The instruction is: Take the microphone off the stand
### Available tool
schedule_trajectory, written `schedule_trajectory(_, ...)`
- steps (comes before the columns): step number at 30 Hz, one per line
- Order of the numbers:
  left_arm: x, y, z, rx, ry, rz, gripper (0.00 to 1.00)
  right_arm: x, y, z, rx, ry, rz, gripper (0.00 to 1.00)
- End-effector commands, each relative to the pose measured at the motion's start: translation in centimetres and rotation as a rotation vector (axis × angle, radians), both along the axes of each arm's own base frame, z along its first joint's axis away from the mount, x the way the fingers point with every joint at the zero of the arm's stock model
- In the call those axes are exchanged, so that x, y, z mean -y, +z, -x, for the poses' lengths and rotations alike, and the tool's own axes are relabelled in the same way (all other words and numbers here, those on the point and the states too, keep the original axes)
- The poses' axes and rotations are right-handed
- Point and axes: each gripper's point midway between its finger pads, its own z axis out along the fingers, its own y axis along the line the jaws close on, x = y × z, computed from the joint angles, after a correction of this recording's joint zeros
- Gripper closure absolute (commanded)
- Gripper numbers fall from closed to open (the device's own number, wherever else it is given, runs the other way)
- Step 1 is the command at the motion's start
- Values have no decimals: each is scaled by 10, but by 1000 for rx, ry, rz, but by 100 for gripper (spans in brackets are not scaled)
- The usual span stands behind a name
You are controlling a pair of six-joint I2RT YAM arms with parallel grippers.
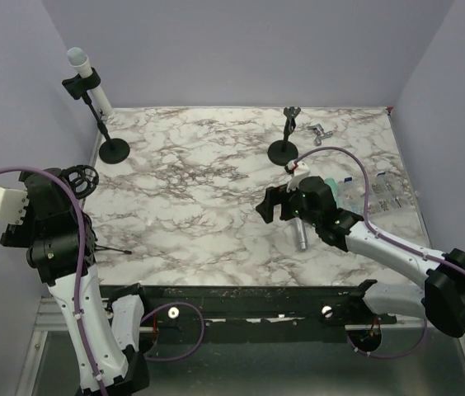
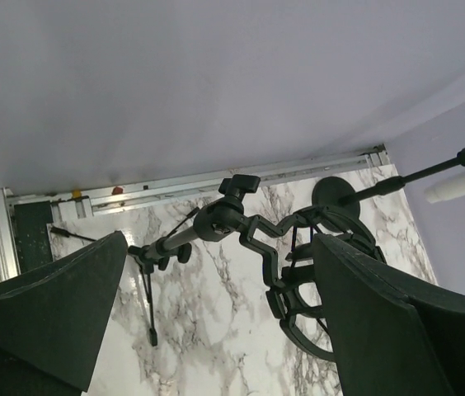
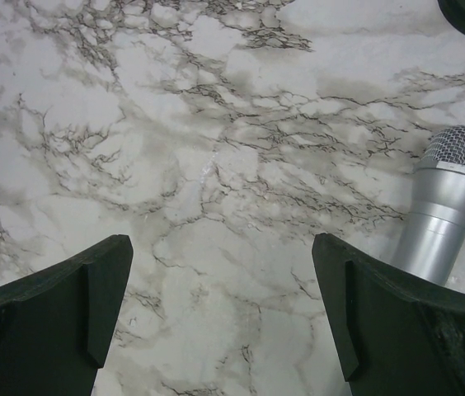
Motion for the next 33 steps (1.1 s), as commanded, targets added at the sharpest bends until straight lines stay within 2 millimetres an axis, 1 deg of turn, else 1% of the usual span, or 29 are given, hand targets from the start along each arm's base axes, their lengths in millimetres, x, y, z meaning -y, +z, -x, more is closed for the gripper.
schedule_trajectory(1, 0, -8, -19, 63, -12, 78, 1, -8, 7, 6, 10, 45, -47, 0)
schedule_trajectory(5, 4, -17, -28, 59, -27, 151, 1, -9, 6, 6, 8, 51, -49, 0)
schedule_trajectory(8, 4, -22, -22, 37, 25, 212, 1, -8, 7, 6, 10, 47, -48, 0)
schedule_trajectory(13, 2, -21, -15, 12, 114, 288, 1, -8, 6, 5, 11, 45, -45, 0)
schedule_trajectory(17, -1, -19, -18, 33, 144, 308, 1, -8, 5, 5, 10, 44, -44, 0)
schedule_trajectory(22, -2, -25, -18, 51, 221, 397, 1, -8, 3, 5, 7, 43, -40, 0)
schedule_trajectory(26, -5, -30, -25, 57, 258, 460, 1, -8, 2, 4, 6, 39, -38, 0)
schedule_trajectory(33, -1, -41, -37, 41, 291, 578, 3, -7, 0, 3, 6, 35, -31, 0)
